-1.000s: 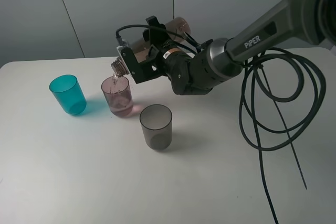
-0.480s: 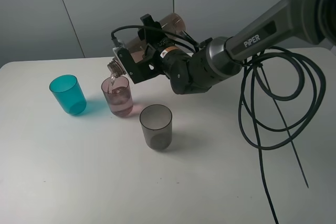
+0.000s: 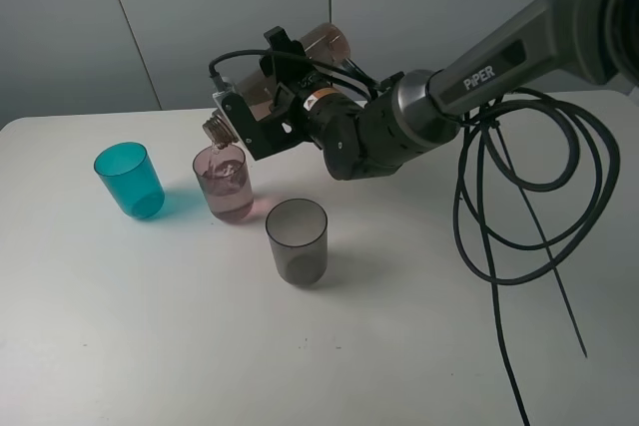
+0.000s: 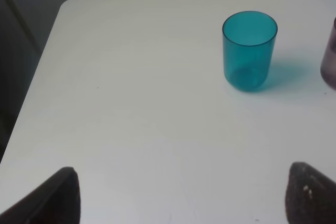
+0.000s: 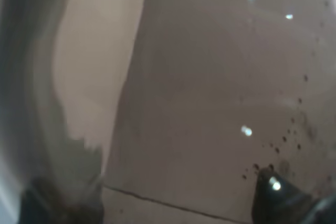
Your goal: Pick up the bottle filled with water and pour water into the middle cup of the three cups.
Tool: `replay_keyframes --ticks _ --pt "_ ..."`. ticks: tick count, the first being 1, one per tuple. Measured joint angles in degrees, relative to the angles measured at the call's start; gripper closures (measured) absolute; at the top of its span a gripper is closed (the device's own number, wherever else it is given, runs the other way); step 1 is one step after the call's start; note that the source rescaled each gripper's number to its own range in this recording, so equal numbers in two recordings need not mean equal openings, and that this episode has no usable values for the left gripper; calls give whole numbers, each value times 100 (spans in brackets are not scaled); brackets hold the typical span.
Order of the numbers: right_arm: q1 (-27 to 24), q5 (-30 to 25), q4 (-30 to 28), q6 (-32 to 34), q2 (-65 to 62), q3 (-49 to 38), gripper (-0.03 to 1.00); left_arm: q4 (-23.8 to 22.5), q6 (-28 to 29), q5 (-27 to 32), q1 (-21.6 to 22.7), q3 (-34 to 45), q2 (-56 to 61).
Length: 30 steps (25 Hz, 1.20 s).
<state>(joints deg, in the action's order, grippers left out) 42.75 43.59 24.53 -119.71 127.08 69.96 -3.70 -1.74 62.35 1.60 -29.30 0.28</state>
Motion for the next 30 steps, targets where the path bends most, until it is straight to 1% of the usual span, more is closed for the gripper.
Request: replay_keyframes --ticks 12,30 --pt "-22 7 -441 0 0 0 97 0 0 0 0 0 0" --pt "-32 22 -438 0 0 0 97 0 -14 0 0 0 0"
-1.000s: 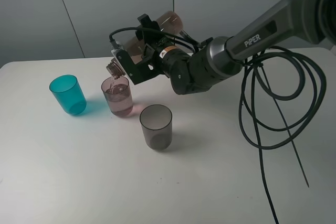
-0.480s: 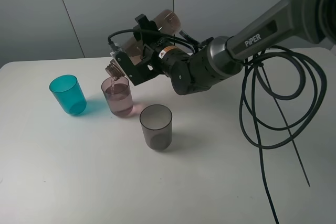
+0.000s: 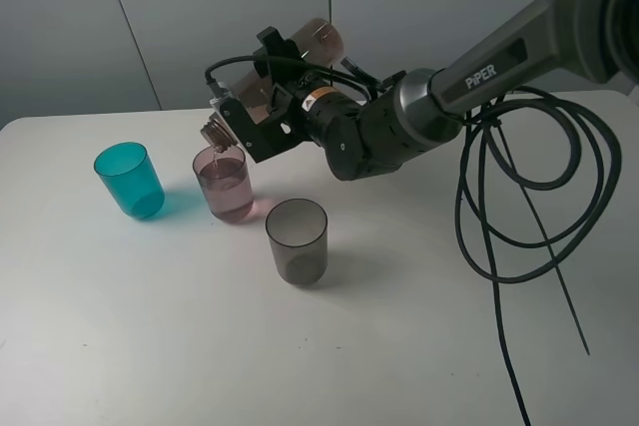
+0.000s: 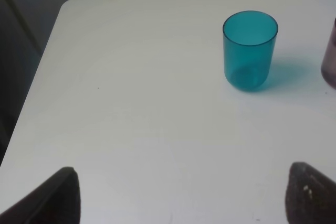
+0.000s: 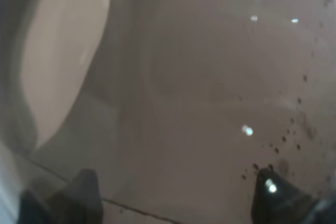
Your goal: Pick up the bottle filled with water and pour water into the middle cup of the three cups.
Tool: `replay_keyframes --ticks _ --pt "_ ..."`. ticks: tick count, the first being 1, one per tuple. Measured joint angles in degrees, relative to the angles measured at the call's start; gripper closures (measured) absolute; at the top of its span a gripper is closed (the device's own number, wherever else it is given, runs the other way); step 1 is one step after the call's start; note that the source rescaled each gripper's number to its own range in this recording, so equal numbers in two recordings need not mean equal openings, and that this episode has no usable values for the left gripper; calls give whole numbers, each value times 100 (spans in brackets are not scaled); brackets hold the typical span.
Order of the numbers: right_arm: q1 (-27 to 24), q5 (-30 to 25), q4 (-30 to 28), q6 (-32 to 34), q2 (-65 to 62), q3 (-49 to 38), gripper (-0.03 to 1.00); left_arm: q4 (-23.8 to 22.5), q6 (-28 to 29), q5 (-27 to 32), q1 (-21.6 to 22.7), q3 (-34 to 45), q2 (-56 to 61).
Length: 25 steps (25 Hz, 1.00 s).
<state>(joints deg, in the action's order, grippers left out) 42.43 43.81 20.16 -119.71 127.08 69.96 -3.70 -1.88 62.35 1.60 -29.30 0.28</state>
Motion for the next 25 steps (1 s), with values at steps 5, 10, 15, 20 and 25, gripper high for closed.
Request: replay_keyframes --ticks 5,10,15,20,25 --pt "0 -89 201 50 0 0 97 0 0 0 0 0 0" --pt "0 -118 478 867 0 0 97 0 0 0 0 0 0" --pt "-11 -141 843 1537 0 0 97 0 0 0 0 0 0" --pt "-11 -663 953 2551 -260 -139 97 0 0 0 0 0 0" --pt "-79 -754 836 4142 -973 -805 97 -10 0 0 0 0 0"
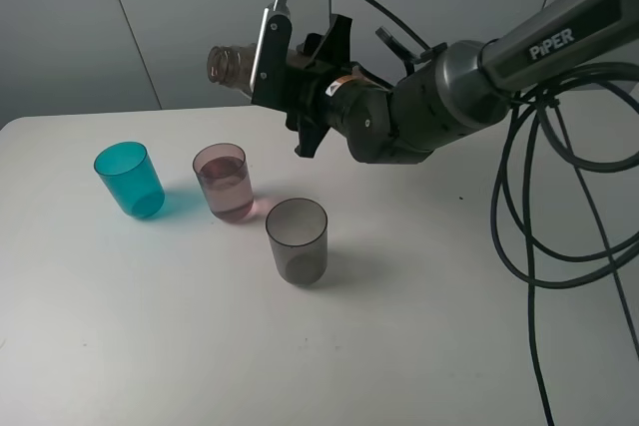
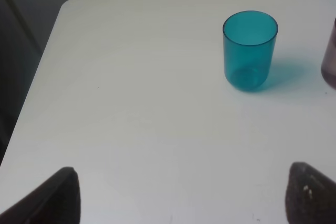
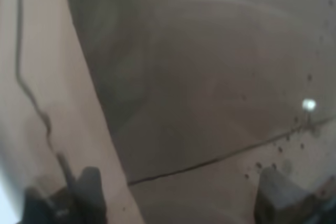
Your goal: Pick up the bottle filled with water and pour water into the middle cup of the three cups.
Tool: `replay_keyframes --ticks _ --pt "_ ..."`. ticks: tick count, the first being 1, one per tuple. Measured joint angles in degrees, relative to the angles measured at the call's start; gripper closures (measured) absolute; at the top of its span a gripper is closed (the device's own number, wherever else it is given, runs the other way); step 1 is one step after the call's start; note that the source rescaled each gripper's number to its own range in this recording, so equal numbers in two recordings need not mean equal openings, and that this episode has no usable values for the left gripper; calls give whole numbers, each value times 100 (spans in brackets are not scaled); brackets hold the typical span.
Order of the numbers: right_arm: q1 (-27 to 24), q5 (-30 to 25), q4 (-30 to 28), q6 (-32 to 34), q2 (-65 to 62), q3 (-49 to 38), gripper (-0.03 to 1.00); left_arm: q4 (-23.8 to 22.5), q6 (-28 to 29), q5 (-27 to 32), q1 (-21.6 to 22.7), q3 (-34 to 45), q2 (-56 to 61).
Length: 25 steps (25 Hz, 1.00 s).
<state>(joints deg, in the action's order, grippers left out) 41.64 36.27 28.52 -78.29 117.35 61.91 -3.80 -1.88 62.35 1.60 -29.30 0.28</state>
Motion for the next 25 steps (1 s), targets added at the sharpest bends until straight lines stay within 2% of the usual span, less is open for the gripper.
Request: replay_keyframes --ticks 2,5,8,11,14,18,25 --pt "-117 -21 -139 762 -312 -347 97 0 0 0 0 0 0" --pt "-352 -21 -499 2286 -817 -914 97 0 0 0 0 0 0" --pt "-687 -6 -1340 4048 -1290 -1383 97 0 0 0 0 0 0" --pt "-1092 268 -2166 5823 -1499 -1719 97 0 0 0 0 0 0" --pt "-1543 399 -2406 7116 -1481 -1836 97 0 0 0 0 0 0" --pt "-2057 581 -2978 7905 -1244 -1847 97 0 0 0 0 0 0" --pt "-2331 1103 -3736 8282 -467 -1749 97 0 0 0 0 0 0"
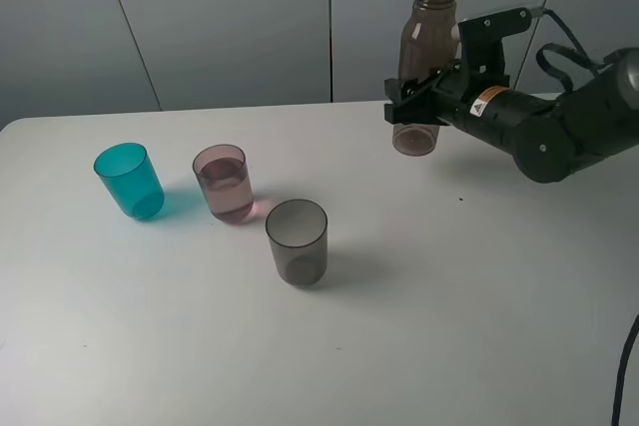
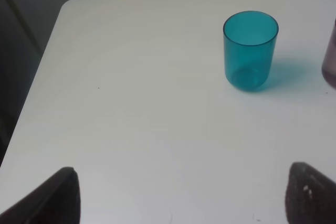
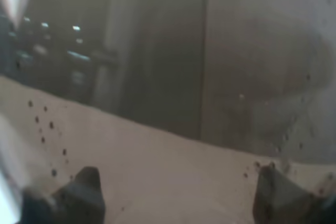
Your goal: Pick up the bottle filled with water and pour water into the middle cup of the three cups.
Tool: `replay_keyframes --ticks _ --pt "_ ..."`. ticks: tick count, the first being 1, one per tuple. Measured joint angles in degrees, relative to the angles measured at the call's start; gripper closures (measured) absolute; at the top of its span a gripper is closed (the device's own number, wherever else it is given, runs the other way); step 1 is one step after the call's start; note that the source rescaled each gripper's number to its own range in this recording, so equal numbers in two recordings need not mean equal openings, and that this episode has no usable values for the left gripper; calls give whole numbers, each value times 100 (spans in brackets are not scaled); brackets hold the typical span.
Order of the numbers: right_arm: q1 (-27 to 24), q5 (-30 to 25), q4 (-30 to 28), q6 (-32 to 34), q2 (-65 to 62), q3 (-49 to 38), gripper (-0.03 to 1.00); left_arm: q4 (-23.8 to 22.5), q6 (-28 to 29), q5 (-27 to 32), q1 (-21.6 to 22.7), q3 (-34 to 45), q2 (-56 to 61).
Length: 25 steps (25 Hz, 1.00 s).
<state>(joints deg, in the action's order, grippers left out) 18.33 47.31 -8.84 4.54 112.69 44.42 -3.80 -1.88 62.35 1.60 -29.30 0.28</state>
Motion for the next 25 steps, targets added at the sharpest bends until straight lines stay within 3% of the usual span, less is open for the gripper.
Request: replay_keyframes --ticks 4,9,17,25 --pt "0 45 -853 455 409 494 97 0 0 0 0 0 0" --pt "0 86 -1438 714 869 1135 97 -12 0 0 0 0 0" --pt "0 98 -1607 872 1390 1562 97 -12 0 0 0 0 0" --pt "0 -257 -1607 934 1402 1576 97 -12 0 0 0 0 0"
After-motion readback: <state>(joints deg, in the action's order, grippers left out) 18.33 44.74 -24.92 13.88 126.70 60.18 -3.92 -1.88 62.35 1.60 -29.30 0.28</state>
